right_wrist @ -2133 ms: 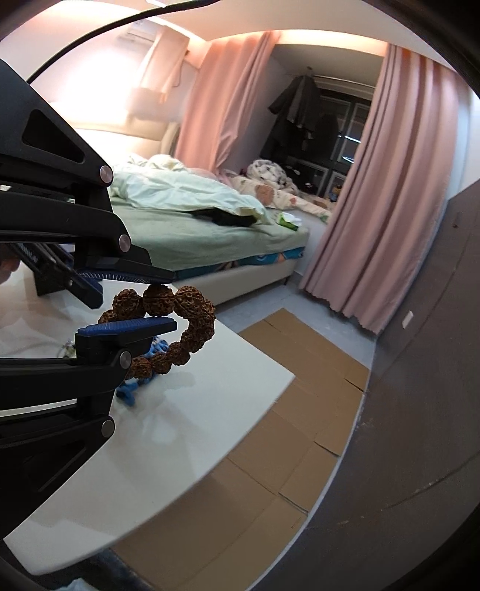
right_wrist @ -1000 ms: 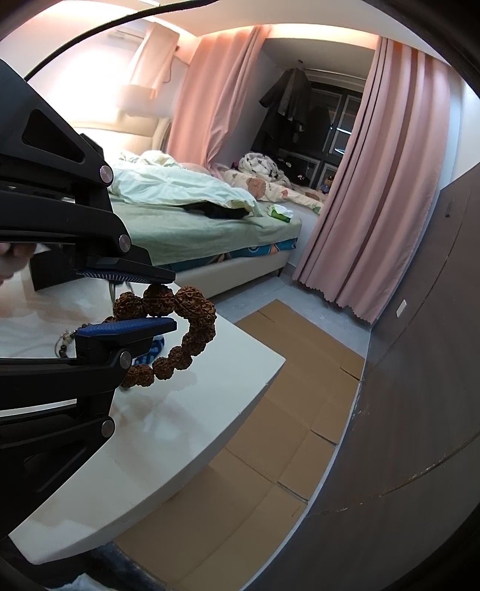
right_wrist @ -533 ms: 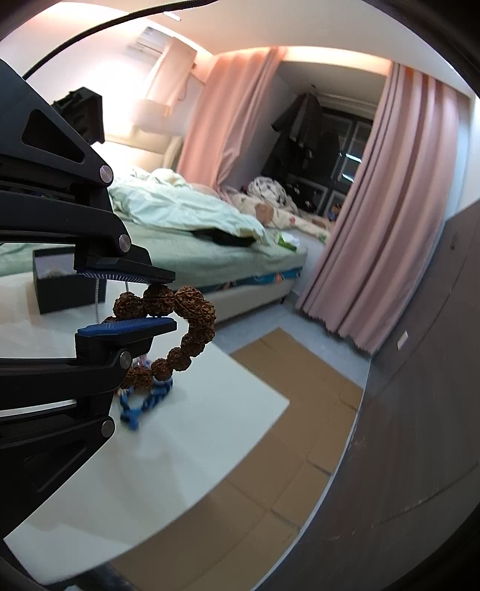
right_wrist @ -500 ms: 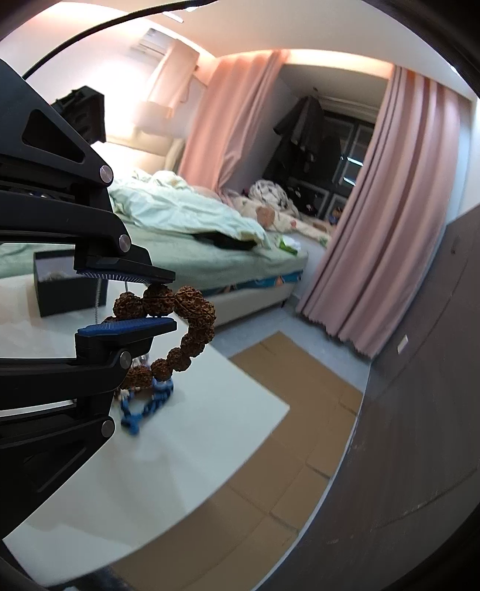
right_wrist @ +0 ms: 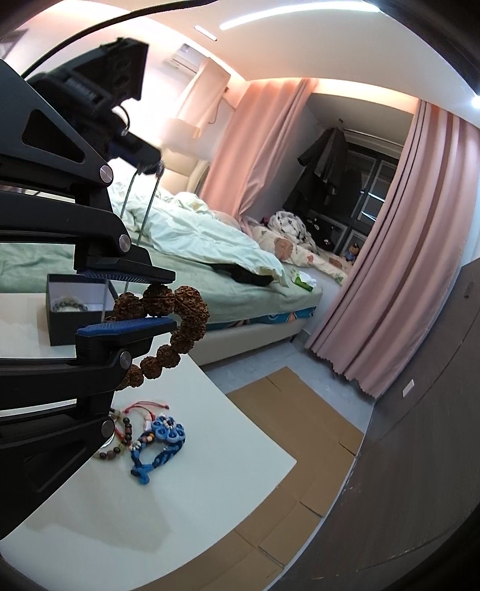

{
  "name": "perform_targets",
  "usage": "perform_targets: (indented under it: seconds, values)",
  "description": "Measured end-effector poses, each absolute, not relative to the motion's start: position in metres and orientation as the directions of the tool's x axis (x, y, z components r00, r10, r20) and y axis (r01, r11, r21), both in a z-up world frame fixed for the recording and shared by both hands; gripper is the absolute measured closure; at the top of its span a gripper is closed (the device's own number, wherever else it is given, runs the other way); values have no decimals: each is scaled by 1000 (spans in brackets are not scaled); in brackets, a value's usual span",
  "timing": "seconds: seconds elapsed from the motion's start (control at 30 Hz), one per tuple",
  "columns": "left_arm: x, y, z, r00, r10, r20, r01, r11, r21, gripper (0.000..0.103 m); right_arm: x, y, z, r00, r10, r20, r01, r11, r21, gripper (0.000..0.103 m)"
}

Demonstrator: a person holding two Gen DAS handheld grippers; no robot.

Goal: Organize jewelry
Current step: 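Carry the brown bracelet and silver chain into the black box and release both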

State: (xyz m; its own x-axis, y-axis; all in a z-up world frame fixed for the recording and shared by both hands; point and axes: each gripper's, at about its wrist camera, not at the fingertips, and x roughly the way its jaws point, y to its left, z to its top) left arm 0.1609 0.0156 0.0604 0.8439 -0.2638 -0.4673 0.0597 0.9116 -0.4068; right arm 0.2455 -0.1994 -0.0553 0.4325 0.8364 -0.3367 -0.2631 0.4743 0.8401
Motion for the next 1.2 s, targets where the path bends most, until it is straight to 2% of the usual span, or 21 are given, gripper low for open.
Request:
perform_targets:
  seconds: [0.4, 0.6, 0.83, 0.97, 1.03, 1.1, 1.2]
  values:
    - [127, 56, 109, 899, -149, -411, -9, 934, -357, 91, 233, -168, -35, 359, 908, -216, -389, 356, 850, 83]
    - [112, 75, 122, 912, -110, -396, -39, 936, -350, 91, 225, -132, -31, 293, 936, -196, -442, 315, 840, 83]
    - [108, 87, 122, 912, -92, -400, -51, 941, -333, 91, 224, -80, -51, 209, 947, -243, -443, 313, 840, 83]
    - [108, 93, 115, 910, -89, -405, -59, 939, -340, 91, 230, -55, -77, 187, 926, -327, -385, 375, 843, 80]
    - [109, 95, 108, 908, -96, -407, -60, 933, -354, 91, 233, -46, -92, 149, 919, -366, -340, 395, 853, 69]
    - [111, 97, 101, 906, -107, -410, -58, 927, -370, 91, 235, -46, -98, 138, 916, -377, -314, 402, 860, 47]
    - [112, 98, 87, 900, -133, -415, -50, 914, -402, 91, 235, -58, -90, 180, 908, -377, -334, 417, 845, 38]
